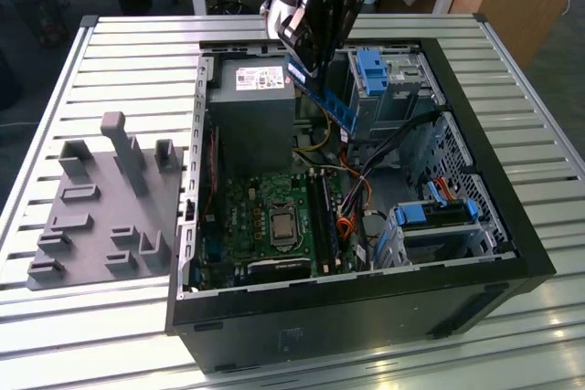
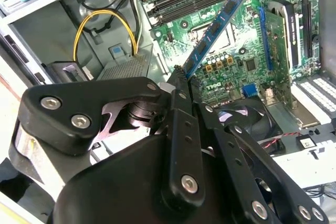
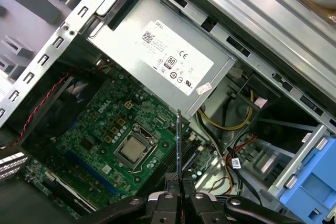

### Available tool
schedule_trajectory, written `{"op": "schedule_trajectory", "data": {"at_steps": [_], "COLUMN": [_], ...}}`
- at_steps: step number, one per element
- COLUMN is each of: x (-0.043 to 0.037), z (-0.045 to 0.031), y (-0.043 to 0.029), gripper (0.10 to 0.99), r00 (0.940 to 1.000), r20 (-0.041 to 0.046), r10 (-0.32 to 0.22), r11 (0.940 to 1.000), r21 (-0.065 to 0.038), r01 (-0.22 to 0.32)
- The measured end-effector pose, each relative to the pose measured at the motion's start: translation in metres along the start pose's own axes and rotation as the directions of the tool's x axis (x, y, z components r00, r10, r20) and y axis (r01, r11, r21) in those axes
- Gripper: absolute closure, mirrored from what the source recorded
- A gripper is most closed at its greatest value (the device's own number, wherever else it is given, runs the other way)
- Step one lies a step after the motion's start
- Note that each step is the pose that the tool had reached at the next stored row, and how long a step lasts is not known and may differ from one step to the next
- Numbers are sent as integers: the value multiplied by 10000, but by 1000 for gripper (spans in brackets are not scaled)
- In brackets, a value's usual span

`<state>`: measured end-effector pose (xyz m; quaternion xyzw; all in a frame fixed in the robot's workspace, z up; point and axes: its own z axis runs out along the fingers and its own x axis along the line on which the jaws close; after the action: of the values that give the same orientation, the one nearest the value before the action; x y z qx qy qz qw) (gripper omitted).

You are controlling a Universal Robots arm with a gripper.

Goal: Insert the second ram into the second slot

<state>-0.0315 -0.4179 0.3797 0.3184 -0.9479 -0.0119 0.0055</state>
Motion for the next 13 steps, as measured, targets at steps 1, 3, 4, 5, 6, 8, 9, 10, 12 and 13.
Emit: {"op": "schedule_trajectory", "data": {"at_steps": [1,3,4,5,6,8,9,10,12,13], "x": [0,0,0,0,0,0,0,0,0,0], "z": [0,2,2,3,4,4,6,6,7,8], "y": [0,-1,-1,-1,-1,-1,-1,-1,-1,-1], "gripper": [949,949,949,949,949,949,949,949,949,949], "r00": [9999,9993,9989,9983,9977,9965,9958,9949,9932,9922], "r20": [2,9,12,14,17,21,24,26,28,31], "r10": [115,368,474,580,671,834,918,1004,1166,1248], "r11": [9999,9993,9989,9983,9977,9965,9958,9949,9932,9922], "r21": [1,0,-1,-1,-1,-2,-3,-3,-3,-3], "r01": [-115,-368,-474,-580,-671,-834,-918,-1004,-1166,-1248]}}
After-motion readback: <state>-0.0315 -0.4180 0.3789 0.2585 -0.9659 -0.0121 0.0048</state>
